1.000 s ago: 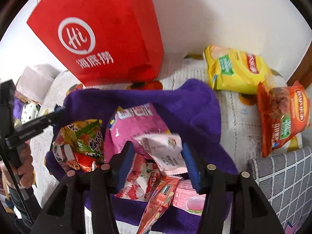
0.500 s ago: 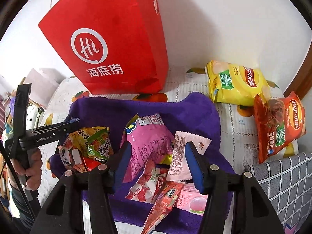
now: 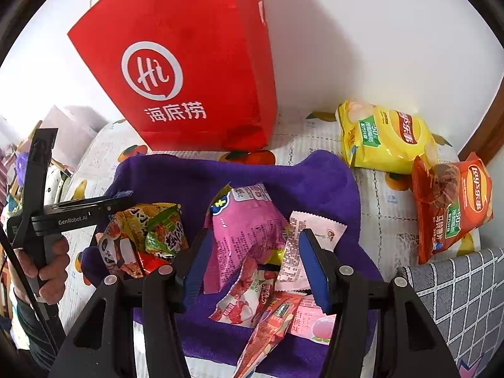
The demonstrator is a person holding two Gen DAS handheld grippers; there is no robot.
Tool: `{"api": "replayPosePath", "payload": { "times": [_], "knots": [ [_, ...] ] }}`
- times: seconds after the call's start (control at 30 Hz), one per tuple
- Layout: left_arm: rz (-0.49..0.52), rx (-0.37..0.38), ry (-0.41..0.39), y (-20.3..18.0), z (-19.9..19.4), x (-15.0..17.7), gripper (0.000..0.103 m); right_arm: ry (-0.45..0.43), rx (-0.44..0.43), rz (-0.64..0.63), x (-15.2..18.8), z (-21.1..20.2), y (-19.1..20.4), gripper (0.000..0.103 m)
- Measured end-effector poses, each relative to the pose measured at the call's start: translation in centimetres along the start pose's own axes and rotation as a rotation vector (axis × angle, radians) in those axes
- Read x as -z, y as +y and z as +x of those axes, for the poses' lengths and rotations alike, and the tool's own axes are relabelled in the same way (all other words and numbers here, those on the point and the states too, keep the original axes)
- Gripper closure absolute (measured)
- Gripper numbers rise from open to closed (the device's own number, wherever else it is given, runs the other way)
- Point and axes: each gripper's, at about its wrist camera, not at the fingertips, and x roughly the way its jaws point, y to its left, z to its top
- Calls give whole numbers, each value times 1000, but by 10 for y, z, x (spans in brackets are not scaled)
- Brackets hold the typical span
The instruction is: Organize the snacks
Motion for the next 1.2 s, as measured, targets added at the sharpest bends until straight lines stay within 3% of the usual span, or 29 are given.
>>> {"api": "replayPosePath", "payload": {
  "times": [0.37, 0.7, 0.83, 0.93, 1.07, 1.2],
  "knots": [
    [45, 61, -44, -13, -25, -1, 34, -63, 28, -48, 4, -24, 28, 45],
    [136, 28, -122, -45, -69, 9, 34, -141, 70, 26, 29, -66, 49, 42],
    [187, 15, -162, -63, -95, 33, 21, -153, 145, 37, 51, -87, 57, 37],
    [223, 13, -162, -74, -108, 59, 21, -158, 180, 54, 70, -100, 60, 37],
    [250, 15, -166, -83, -122, 96, 21, -176, 195, 103, 102, -120, 60, 19],
    [244, 18, -190, -88, -140, 133, 20, -205, 241, 112, 130, -141, 65, 7]
  ]
}}
